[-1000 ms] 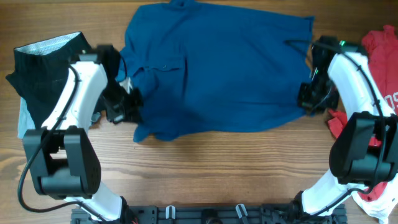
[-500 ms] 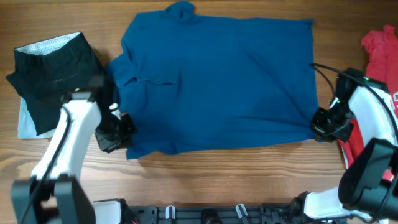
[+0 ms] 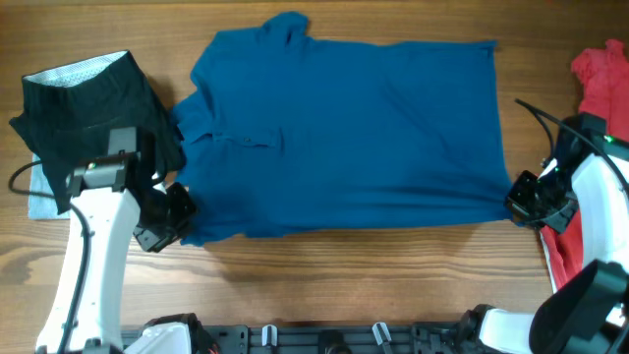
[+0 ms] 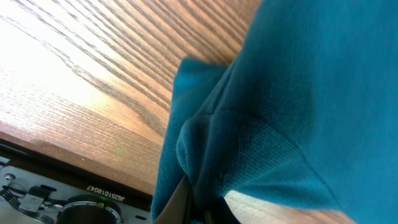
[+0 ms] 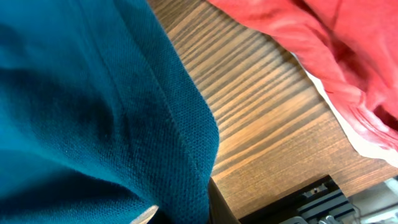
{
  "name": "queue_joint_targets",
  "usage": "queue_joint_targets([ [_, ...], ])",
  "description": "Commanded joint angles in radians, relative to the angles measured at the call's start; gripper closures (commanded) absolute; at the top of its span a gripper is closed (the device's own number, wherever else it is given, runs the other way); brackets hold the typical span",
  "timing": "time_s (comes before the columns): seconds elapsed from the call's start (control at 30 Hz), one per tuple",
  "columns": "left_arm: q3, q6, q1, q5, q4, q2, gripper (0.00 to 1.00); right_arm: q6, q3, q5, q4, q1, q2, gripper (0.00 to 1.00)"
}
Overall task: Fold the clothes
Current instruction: 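Lay the shirt flat on the table with both grippers and release, then grasp the bottom hem corners of the shirt with both grippers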
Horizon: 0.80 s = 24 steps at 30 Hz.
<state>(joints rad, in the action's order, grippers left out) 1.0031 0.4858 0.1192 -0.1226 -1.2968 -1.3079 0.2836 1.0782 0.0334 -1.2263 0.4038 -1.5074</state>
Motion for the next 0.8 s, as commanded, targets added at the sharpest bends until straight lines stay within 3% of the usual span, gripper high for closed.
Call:
queue_joint_targets([
  [0.0,-0.003,0.048,0.032,0.053,0.025,0.076,0.96,0.016,-0.019,0.012,0.006,0.013,0.057,0.96],
  [0.23,-0.003,0.062,0.034,-0.042,0.168,0.092,0.96,-0.124,-0.02,-0.248,0.139,0.011,0.066,0.92],
  [0.77,-0.003,0.062,0.034,-0.109,0.515,-0.055,0.96,-0.124,-0.02,-0.305,0.355,0.001,0.009,0.91],
])
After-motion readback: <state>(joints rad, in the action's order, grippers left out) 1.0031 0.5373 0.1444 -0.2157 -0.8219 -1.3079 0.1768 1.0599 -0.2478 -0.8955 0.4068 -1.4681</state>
